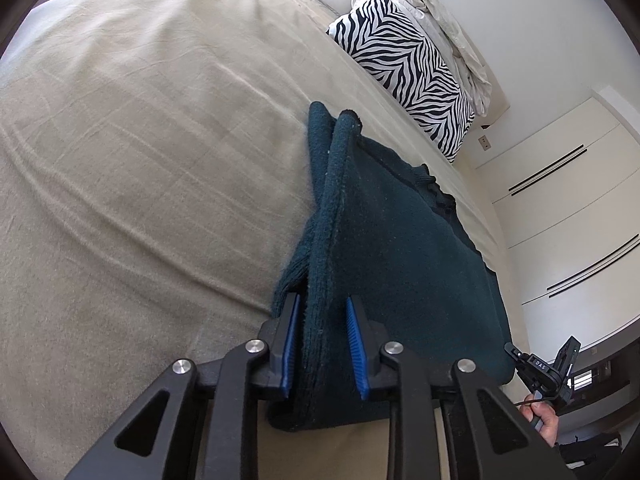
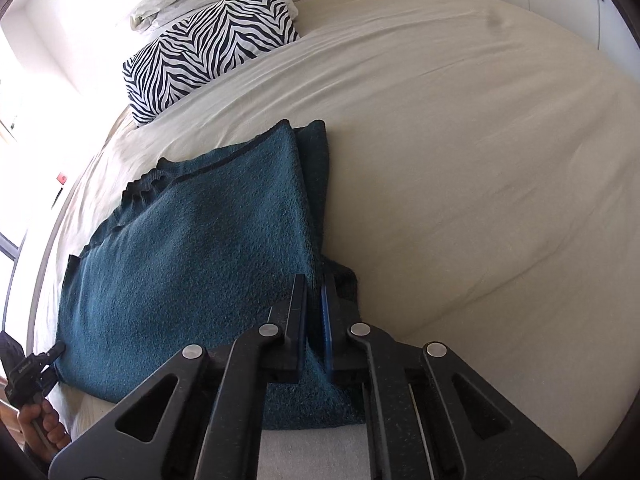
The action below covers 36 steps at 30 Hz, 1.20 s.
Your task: Fold small clothes
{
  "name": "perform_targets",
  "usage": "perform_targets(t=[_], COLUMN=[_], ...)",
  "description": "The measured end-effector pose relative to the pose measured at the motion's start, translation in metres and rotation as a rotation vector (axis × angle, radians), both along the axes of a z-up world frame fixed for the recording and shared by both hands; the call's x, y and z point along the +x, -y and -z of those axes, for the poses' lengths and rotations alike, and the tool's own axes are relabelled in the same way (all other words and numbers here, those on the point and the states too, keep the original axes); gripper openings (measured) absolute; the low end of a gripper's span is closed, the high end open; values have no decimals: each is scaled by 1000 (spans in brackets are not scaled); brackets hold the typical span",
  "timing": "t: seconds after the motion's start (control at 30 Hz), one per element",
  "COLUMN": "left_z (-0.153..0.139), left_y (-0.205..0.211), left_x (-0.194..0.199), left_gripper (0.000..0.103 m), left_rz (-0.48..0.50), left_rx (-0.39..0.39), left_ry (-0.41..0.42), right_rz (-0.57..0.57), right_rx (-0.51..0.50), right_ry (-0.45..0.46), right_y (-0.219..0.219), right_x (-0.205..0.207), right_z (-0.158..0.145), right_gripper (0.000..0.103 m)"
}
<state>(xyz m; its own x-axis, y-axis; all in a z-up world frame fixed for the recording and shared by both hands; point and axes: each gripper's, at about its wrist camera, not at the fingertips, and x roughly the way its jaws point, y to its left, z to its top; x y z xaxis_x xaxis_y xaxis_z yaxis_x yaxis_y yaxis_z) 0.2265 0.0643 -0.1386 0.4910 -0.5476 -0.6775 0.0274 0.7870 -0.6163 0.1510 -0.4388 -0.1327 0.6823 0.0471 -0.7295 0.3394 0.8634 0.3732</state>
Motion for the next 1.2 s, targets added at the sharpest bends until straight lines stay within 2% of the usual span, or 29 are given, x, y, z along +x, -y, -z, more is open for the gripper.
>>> perform_targets(t=[0.3, 0.5, 0.57, 0.63, 0.7, 0.77, 0.87, 0.97, 1.0, 1.07, 1.2], left_z=[4, -3, -16, -38, -61, -79, -89, -82, -77, -64, -27], left_y=[3, 1, 2, 7, 18, 35, 64, 93, 103, 114, 108], left_x=[-1, -3, -6, -9, -5, 9, 45, 88, 99, 117, 138], left_gripper=[20, 20, 21, 21, 25, 33, 33, 33, 33, 33, 36], left_rz=[5, -11, -32, -33, -5, 33, 72, 109, 118, 126, 90], left_rx=[21, 31, 71, 118, 173, 215, 255, 289, 326, 377, 413], left_ry=[1, -4, 21, 88, 167, 231, 292, 280, 281, 262, 180], right_rz=[81, 50, 57, 88, 136, 125, 10, -112, -147, -208, -276], right_rx=[96, 129, 157, 150, 96, 68, 91, 143, 172, 231, 337], right_ry=[29, 30, 32, 47, 88, 137, 182, 219, 227, 242, 202], right_y=[17, 20, 24, 27, 26, 20, -2, -32, -42, -60, -94], right_x=[-20, -14, -14, -18, -26, -26, -3, 35, 50, 80, 140], right_z=[18, 24, 22, 13, -1, -18, -38, -51, -53, -53, -38], right_gripper=[5, 8, 17, 40, 55, 55, 55, 55, 55, 55, 55])
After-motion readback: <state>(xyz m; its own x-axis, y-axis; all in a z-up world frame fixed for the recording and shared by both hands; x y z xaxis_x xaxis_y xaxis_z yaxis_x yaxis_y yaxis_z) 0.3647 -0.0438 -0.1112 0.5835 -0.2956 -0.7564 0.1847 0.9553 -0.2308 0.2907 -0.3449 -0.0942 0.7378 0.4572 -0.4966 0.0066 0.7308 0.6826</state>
